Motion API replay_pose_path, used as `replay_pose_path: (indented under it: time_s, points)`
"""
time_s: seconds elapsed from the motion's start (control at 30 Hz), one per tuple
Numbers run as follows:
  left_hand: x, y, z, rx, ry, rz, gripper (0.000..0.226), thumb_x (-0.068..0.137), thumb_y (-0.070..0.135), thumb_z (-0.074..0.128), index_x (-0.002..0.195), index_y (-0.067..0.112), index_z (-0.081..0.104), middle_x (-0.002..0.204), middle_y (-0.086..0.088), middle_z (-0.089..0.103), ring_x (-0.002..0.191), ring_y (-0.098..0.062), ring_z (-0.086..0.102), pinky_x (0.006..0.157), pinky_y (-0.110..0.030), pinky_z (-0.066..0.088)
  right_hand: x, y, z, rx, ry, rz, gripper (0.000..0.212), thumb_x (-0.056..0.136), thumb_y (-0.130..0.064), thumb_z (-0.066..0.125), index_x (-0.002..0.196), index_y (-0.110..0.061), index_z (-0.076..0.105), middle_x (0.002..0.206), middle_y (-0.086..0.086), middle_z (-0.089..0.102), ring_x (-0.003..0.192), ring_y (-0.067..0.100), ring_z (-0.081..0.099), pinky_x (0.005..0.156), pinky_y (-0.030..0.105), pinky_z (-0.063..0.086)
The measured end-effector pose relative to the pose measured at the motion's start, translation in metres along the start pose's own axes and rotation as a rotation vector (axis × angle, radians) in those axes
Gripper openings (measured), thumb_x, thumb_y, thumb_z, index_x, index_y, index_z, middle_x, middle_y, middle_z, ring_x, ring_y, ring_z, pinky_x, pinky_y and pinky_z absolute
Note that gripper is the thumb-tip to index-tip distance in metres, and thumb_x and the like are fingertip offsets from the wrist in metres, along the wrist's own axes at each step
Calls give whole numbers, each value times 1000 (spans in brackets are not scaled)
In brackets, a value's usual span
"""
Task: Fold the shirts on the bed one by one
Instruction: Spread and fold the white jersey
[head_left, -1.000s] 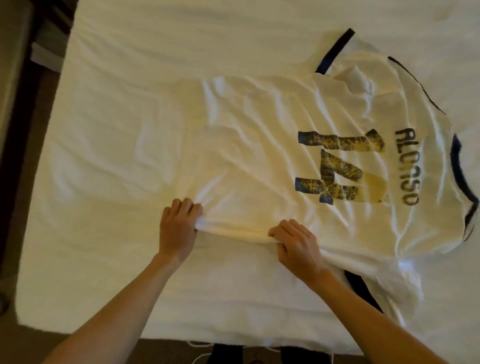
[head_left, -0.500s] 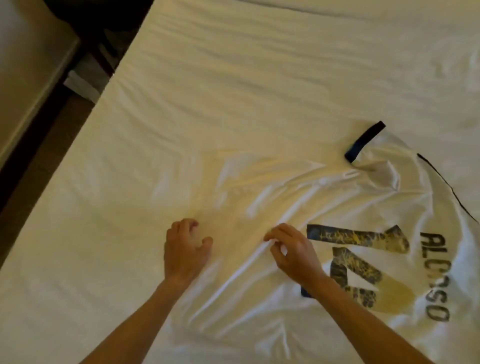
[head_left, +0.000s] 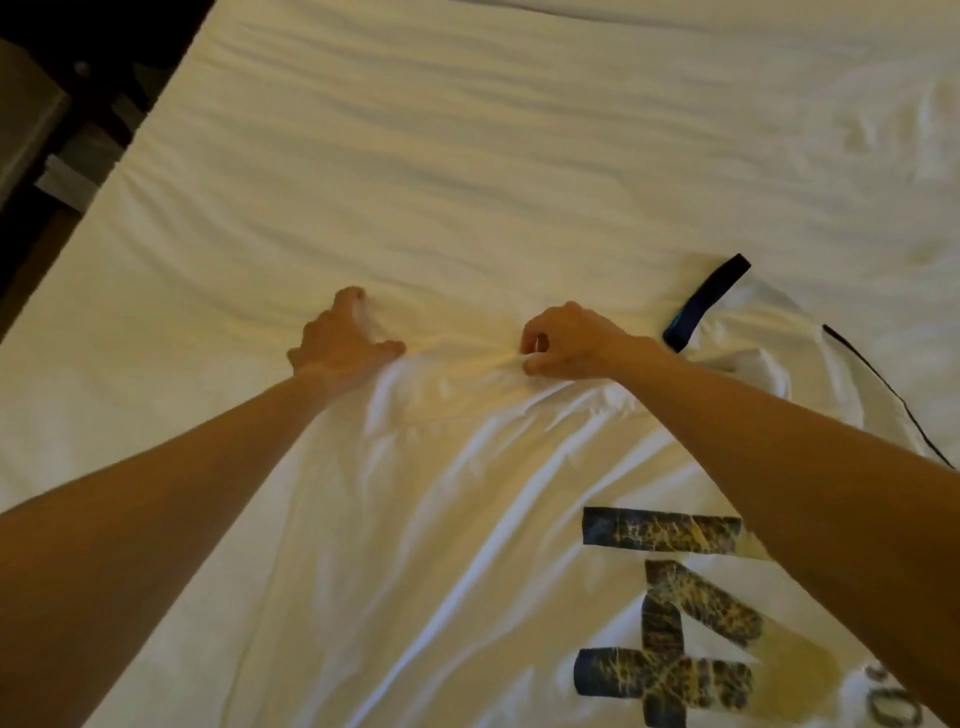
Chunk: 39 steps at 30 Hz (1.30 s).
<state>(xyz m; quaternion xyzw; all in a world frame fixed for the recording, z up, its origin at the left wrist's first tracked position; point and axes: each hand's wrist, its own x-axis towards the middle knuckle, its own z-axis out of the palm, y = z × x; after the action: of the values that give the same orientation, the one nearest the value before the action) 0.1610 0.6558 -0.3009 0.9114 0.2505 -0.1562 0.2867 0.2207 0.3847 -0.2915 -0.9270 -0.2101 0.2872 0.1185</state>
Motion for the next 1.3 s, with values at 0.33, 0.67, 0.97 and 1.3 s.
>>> replay_pose_path:
  time_s: [0.33,0.67,0.97,1.3]
  points:
    - [17,9,-34,188,11,109,25,81,46,74,89,22,71,94,-6,67,106,-36,59,96,-48,46,-8,-13,18,249,319,-53,24,97,-16,54,121,-14,61,136,5,51,111,31,57,93,40,47]
    - [-141,82,150,154,194,889,41,97,35,46,130,13,57,135,-9,55,132,-31,47,108,-55,35,-135,103,91,141,693,76,36,100,-19,44,135,-16,52,158,7,32,147,26,27,115,55,27]
    - [-152,100,246,449,-21,1005,80,93,74,33,158,28,22,167,-4,10,154,-28,9,121,-56,11,-101,245,-28,213,494,599,81,84,-34,69,151,-15,27,154,11,33,143,31,29,114,53,27]
    - [-152,101,242,342,-26,1048,101,80,86,34,159,25,18,167,-5,11,153,-30,10,119,-62,11,-102,286,-47,328,685,740,54,95,-44,57,143,-24,47,152,7,39,139,29,36,107,46,36]
